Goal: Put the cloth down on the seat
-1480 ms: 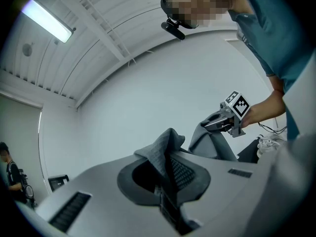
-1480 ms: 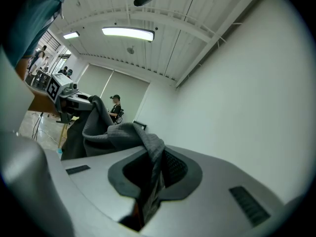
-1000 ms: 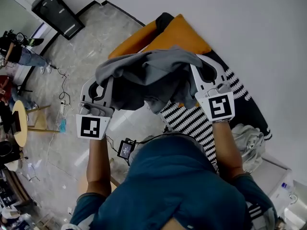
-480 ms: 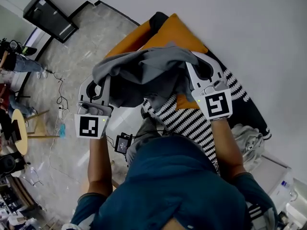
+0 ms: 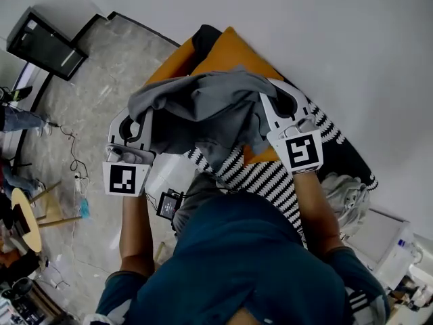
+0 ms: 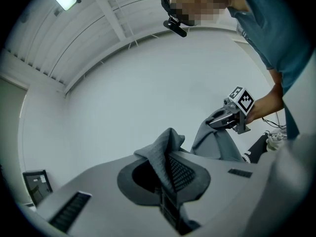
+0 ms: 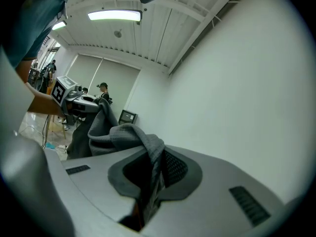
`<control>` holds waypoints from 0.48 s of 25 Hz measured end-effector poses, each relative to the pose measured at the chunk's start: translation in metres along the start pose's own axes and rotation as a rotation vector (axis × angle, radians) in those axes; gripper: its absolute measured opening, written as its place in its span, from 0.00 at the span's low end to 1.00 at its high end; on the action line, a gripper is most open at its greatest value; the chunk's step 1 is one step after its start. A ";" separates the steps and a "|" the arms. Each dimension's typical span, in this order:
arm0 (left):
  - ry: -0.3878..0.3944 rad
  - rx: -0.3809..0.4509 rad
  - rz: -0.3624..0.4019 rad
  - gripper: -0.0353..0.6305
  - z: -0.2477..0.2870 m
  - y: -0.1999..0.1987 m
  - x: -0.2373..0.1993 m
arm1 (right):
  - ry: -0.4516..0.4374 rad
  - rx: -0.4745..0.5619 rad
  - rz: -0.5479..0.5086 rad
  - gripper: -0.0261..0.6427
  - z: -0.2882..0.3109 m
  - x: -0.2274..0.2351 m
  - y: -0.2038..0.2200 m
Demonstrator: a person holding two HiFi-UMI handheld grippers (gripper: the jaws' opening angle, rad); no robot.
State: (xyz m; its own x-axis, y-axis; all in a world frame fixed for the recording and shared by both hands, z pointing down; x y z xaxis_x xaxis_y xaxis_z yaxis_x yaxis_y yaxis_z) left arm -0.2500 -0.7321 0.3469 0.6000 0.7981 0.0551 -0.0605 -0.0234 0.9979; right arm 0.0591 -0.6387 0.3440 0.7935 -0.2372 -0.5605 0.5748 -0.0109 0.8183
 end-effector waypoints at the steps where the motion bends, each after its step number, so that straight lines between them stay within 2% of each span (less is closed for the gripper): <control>1: 0.008 -0.005 0.000 0.08 0.008 0.001 -0.007 | 0.007 -0.009 0.005 0.09 0.007 0.003 0.002; 6: 0.059 -0.029 -0.003 0.08 0.050 0.011 -0.030 | 0.035 -0.070 0.037 0.09 0.037 0.013 0.018; 12: 0.081 -0.036 -0.025 0.08 0.095 0.029 -0.047 | 0.064 -0.091 0.046 0.09 0.064 0.026 0.044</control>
State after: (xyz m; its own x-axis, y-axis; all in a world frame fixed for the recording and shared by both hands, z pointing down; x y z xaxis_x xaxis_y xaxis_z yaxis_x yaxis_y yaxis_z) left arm -0.2044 -0.8272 0.3769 0.5356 0.8441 0.0253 -0.0755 0.0180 0.9970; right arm 0.0922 -0.7078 0.3735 0.8291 -0.1732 -0.5316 0.5507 0.0881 0.8301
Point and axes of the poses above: the fingertips, and each gripper's own axes: z forward along the fingers, x to its right, y out of its underside, the point moved 9 cm from there along -z, backward along the fingers, and after that the axes turned 14 degrees about -z, right-handed, at the moved point
